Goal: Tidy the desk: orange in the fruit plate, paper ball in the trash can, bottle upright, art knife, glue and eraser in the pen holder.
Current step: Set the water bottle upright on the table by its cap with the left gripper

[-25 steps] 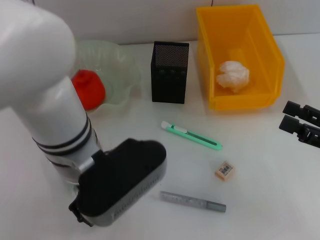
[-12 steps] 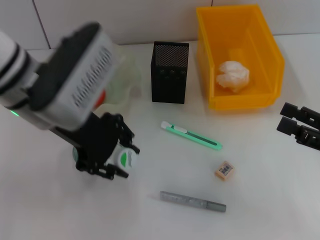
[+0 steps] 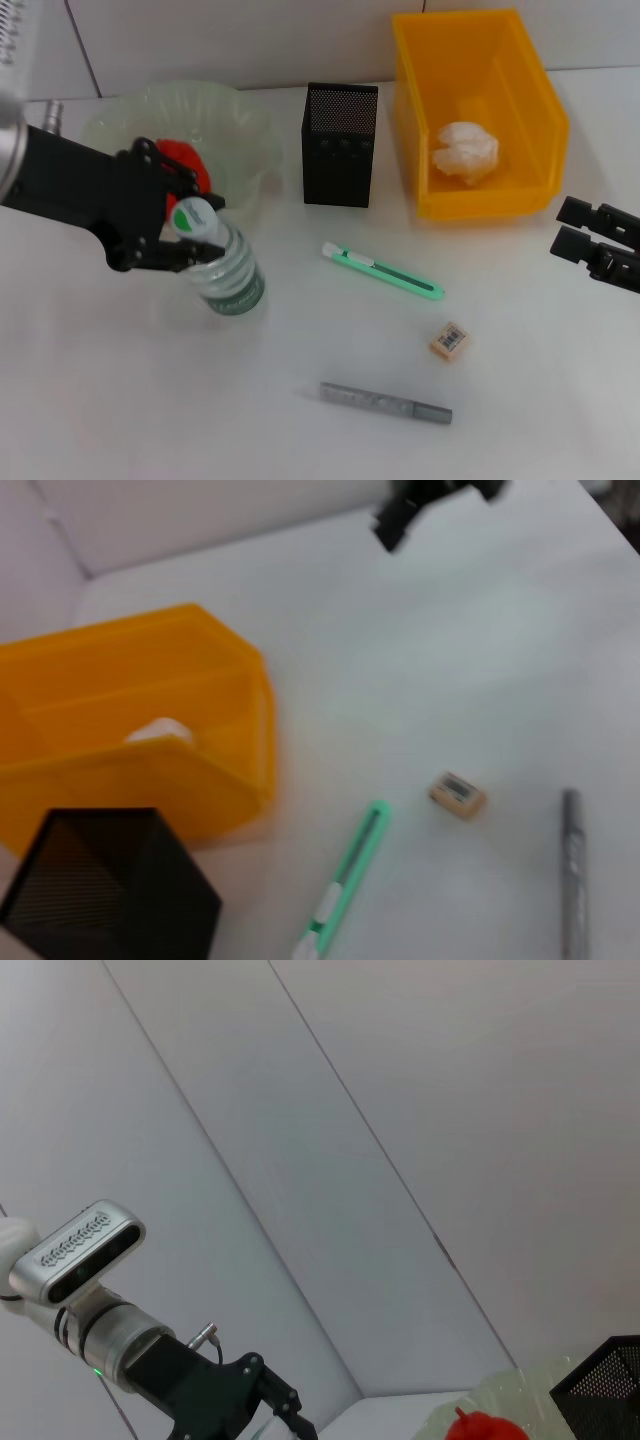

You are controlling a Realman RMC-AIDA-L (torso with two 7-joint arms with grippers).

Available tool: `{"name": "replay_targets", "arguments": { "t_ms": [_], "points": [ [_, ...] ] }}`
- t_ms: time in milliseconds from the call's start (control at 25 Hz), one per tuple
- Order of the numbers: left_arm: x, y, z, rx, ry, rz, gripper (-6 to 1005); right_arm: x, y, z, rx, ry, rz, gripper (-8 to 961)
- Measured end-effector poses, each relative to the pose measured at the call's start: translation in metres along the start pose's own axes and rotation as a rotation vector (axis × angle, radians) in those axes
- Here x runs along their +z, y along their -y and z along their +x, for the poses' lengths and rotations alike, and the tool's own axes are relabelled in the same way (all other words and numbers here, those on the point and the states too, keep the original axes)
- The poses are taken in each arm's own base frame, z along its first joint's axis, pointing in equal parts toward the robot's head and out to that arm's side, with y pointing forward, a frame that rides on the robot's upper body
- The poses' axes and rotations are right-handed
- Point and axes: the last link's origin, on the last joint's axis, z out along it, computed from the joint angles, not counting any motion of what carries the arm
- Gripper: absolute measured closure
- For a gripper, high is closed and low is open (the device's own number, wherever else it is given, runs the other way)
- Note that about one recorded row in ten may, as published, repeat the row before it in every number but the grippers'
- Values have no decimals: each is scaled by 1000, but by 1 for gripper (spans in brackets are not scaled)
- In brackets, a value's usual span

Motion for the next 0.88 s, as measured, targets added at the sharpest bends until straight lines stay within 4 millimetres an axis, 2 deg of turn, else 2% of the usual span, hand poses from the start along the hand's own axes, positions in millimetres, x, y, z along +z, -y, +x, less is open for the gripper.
{"name": "replay_targets", "arguments": {
  "t_ms": [80, 120, 480, 520, 600, 880],
  "points": [
    [-4, 1, -3, -34, -20, 20, 553, 1, 1, -1, -3, -2, -3, 121],
    [-10, 2, -8, -105, -66, 49, 553, 2, 1, -3, -7, -7, -7, 121],
    [-22, -1, -13, -238, -107, 96, 553, 4, 3, -4, -10, -20, -11, 121],
    [-29, 2, -17, -322, -131, 136, 553, 4, 3, -4, -10, -20, -11, 121],
    [-32, 3, -21, -371, -158, 158, 553, 4, 3, -4, -10, -21, -11, 121],
    [-38, -3, -36, -434, -197, 200, 553, 3, 3, -4, -12, -25, -8, 120]
  ]
}}
